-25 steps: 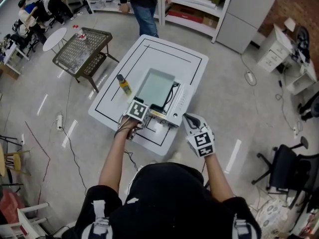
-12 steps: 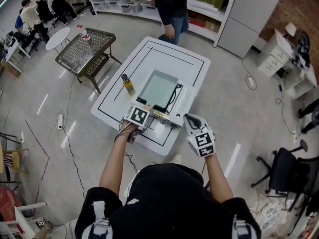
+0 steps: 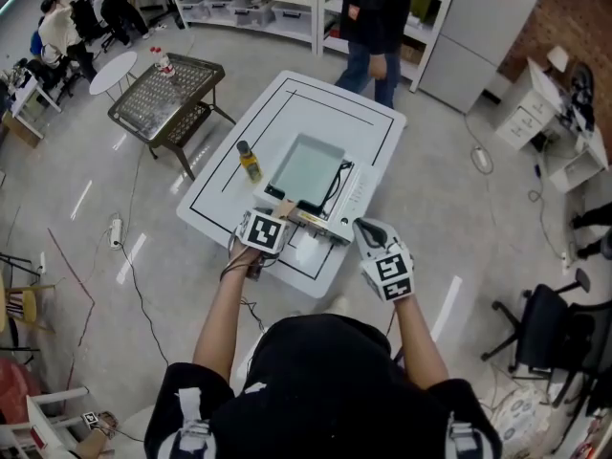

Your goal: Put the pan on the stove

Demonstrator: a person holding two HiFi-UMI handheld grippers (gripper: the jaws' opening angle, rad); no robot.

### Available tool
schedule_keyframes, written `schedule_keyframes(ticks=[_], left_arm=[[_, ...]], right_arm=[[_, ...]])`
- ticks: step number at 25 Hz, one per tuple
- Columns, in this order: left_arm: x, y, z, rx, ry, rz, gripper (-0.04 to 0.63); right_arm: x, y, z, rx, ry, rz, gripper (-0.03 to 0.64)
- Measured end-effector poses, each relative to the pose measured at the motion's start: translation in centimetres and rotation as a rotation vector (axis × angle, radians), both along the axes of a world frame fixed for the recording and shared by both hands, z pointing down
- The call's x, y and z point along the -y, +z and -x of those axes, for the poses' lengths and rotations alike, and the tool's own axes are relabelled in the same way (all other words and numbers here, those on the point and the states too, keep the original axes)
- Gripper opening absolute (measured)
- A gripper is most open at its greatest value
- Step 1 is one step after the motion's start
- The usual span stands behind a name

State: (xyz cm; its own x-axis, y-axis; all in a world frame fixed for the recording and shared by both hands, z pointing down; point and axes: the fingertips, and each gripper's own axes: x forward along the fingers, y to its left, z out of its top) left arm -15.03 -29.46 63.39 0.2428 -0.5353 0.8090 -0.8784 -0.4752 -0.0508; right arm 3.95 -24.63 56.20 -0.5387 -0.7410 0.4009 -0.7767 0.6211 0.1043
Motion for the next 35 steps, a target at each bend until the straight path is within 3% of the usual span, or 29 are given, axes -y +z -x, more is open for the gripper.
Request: schedule_keyframes(ticks=[4, 7, 10, 13, 18, 27, 35], left_arm=[[-0.1, -2.6, 0.5, -0.047, -0.032, -0.077, 0.121], [-0.4, -4.6, -0.2, -0.13, -0.038, -0.15, 0.101], [-0.4, -7.3, -0.7, -0.165, -0.043, -0.291, 0.033], [-0.6, -10.1, -1.0, -0.189, -0.034, -0.413, 0.026], [-1.4, -14.8, -2.2, -0.324, -0.018, -0.534, 0.025], [-2.4, -21.2, -3.0, -0.399, 0.002, -0.71, 0.025], [-2.9, -21.9, -2.8, -0.412, -0.021, -0.757, 0.025]], right_arm=[[0.2, -0.3, 0.1, 0.003, 0.002, -0.005, 0.037], [0.4, -0.9, 0.1, 0.007, 0.003, -0.015, 0.036], [0.7, -2.1, -0.1, 0.018, 0.014, -0.03, 0.037], [1.1, -3.7, -0.1, 0.034, 0.023, -0.057, 0.036], [1.8, -7.3, -0.5, 0.049, 0.046, -0.131, 0.035], [2.5, -13.0, -2.1, 0.1, 0.129, -0.227, 0.035], [2.4, -13.7, -3.2, 0.135, 0.177, -0.275, 0.035]])
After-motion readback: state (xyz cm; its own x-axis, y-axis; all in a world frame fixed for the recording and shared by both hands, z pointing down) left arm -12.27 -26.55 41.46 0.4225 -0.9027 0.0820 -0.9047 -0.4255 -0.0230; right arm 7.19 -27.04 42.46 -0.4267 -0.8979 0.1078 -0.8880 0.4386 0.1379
